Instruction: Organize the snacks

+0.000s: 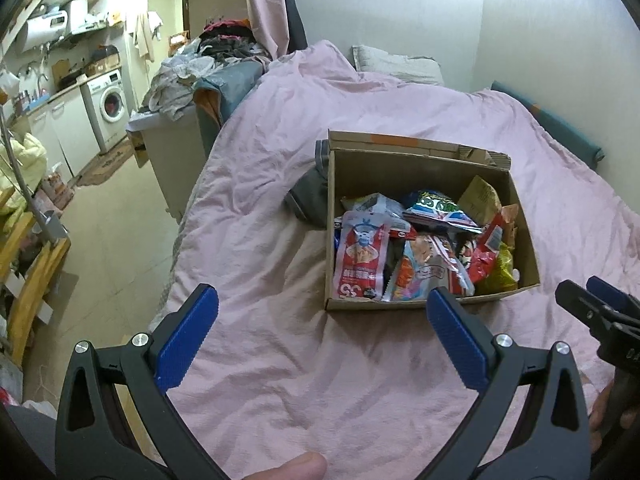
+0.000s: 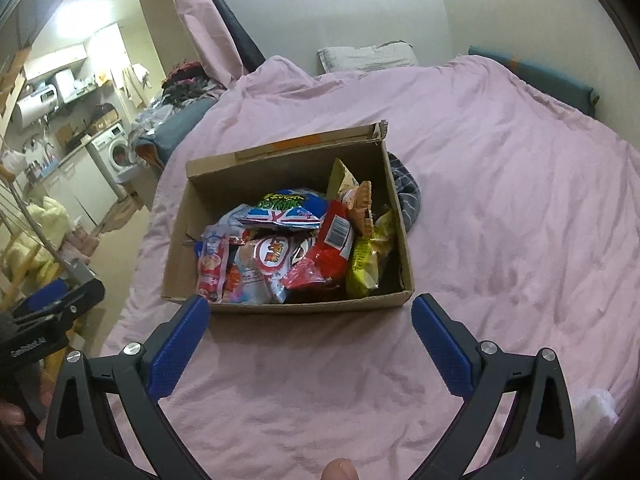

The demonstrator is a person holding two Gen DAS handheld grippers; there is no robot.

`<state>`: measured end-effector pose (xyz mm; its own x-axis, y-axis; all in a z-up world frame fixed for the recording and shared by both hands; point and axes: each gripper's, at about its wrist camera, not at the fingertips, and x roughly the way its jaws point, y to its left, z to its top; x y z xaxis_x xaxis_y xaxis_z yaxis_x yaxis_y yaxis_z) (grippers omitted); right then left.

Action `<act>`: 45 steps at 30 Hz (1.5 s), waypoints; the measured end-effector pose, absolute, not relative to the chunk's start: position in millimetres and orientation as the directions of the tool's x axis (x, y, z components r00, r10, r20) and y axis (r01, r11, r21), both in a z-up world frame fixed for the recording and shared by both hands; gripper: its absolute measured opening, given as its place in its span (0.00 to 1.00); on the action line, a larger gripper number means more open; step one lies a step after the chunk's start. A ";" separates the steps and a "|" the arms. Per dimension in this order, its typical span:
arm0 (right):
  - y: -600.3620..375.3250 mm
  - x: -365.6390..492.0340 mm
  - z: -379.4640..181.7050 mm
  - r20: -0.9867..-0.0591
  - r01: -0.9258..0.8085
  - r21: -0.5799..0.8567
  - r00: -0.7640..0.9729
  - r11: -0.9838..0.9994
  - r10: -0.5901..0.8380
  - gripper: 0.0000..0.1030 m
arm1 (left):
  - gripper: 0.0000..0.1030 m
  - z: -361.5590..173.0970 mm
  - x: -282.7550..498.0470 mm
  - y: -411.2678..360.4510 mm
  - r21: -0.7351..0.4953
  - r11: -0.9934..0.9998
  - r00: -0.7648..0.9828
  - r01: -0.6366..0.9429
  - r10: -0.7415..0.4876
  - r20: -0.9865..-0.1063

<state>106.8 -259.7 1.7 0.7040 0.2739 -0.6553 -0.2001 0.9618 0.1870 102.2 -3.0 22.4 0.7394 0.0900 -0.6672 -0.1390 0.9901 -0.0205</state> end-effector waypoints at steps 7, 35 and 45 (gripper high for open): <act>-244.7 110.1 -2.1 -0.652 -0.221 0.129 0.716 0.967 0.251 1.00 | 1.00 10.0 104.9 -3.8 -0.034 0.991 0.703 -0.129 0.067 -0.708; -241.7 113.5 -1.5 -0.655 -0.213 0.109 0.719 0.971 0.231 1.00 | 1.00 10.2 105.2 -5.2 -0.026 0.991 0.707 -0.130 0.074 -0.703; -243.2 114.3 -1.2 -0.657 -0.211 0.106 0.719 0.972 0.228 1.00 | 1.00 10.1 105.0 -6.1 -0.024 0.991 0.708 -0.130 0.075 -0.703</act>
<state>114.3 -243.2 -1.2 0.7186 0.2280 -0.6570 -0.2112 0.9717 0.1062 105.0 -6.1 10.1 0.7075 0.0752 -0.7027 -0.1295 0.9913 -0.0243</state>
